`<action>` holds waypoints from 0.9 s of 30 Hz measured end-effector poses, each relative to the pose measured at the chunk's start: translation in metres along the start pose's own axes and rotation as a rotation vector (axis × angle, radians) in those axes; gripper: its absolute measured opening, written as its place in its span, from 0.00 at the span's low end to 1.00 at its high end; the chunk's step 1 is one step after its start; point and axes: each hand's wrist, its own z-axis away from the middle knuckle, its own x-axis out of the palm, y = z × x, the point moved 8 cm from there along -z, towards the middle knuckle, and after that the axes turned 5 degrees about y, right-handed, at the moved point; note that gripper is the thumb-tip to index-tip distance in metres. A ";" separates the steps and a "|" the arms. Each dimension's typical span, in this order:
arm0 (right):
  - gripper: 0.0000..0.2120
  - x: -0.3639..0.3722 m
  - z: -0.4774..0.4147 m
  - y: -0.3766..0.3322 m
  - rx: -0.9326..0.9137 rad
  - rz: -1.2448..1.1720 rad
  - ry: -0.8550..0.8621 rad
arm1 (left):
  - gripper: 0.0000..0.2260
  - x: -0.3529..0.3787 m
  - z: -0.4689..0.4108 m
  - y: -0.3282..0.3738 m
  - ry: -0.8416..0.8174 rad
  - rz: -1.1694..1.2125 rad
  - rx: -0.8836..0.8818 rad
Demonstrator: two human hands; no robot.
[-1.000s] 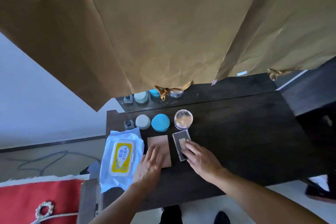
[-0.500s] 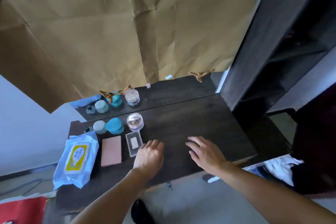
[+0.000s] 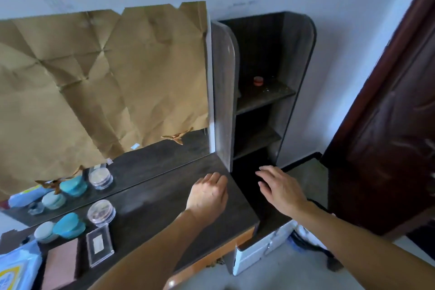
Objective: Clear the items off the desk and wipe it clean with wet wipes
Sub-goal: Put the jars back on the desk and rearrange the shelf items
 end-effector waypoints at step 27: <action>0.15 -0.026 -0.277 0.166 -0.060 -0.115 0.132 | 0.25 0.070 -0.303 -0.022 -0.133 -0.142 -0.550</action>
